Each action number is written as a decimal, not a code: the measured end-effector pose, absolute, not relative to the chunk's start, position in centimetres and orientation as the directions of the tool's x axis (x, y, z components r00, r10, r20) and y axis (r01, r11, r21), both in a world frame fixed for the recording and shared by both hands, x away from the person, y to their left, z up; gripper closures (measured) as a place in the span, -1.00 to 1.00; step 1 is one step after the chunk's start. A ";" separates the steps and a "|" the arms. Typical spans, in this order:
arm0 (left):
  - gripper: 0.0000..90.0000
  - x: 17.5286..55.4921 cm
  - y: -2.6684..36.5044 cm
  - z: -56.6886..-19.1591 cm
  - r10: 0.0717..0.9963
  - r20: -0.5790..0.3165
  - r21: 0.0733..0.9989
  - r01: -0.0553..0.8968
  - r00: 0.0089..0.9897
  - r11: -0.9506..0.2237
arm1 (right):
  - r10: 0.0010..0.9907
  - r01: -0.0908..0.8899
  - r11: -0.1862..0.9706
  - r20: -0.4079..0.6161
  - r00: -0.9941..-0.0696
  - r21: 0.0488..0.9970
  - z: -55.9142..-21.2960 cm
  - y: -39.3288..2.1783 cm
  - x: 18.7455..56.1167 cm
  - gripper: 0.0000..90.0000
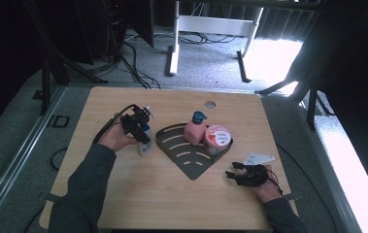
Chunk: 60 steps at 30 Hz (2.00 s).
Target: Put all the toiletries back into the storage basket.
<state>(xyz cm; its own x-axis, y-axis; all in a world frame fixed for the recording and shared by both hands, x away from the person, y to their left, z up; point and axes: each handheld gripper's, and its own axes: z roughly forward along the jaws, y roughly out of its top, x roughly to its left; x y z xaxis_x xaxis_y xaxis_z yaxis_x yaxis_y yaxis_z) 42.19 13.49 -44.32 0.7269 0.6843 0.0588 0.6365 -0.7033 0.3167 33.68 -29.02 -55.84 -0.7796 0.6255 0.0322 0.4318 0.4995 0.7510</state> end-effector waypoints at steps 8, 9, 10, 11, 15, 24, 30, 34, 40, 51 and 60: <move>0.15 42.1 13.7 -44.3 0.674 0.033 0.307 0.634 0.738 -0.710 | 0.626 0.432 0.500 0.032 -0.780 0.750 -55.8 -29.0 33.7 0.05; 0.15 42.1 13.7 -44.3 0.675 0.032 0.308 0.635 0.737 -0.709 | 0.626 0.432 0.500 0.032 -0.779 0.751 -55.8 -29.0 33.7 0.05; 0.15 42.1 13.6 -44.3 0.675 0.033 0.310 0.635 0.737 -0.708 | 0.626 0.432 0.499 0.032 -0.779 0.751 -55.8 -29.0 33.7 0.05; 0.10 42.1 13.6 -44.3 0.676 0.039 0.310 0.634 0.736 -0.708 | 0.626 0.432 0.499 0.032 -0.779 0.751 -55.8 -29.0 33.7 0.05; 0.00 42.1 13.4 -44.1 0.679 0.054 0.324 0.630 0.732 -0.706 | 0.625 0.432 0.499 0.033 -0.780 0.751 -55.8 -29.0 33.7 0.05; 0.12 42.3 13.5 -44.1 0.682 0.039 0.338 0.633 0.731 -0.697 | 0.626 0.432 0.499 0.033 -0.779 0.751 -55.8 -29.0 33.7 0.05; 0.12 42.4 13.4 -44.2 0.686 0.035 0.338 0.638 0.726 -0.692 | 0.626 0.432 0.499 0.033 -0.779 0.751 -55.8 -29.0 33.7 0.05; 0.13 42.4 13.4 -44.2 0.686 0.030 0.334 0.639 0.727 -0.693 | 0.626 0.433 0.499 0.033 -0.779 0.751 -55.8 -29.0 33.7 0.05; 0.20 42.3 13.4 -44.2 0.681 0.025 0.331 0.636 0.732 -0.697 | 0.626 0.432 0.499 0.032 -0.779 0.751 -55.8 -29.0 33.7 0.05; 0.23 42.2 13.2 -44.1 0.695 0.027 0.323 0.651 0.719 -0.687 | 0.626 0.433 0.498 0.034 -0.779 0.751 -55.8 -29.0 33.7 0.05; 0.23 42.1 13.7 -43.2 0.709 0.020 0.355 0.657 0.705 -0.664 | 0.626 0.433 0.498 0.035 -0.779 0.751 -55.8 -29.0 33.7 0.05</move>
<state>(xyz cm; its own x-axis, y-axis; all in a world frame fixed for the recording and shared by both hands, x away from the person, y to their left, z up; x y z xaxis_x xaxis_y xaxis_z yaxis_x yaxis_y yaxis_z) 42.06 13.67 -43.17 0.7053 0.7086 0.0201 0.6574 -0.6645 0.3553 33.69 -29.03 -55.84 -0.7794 0.6256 0.0347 0.4332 0.4980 0.7512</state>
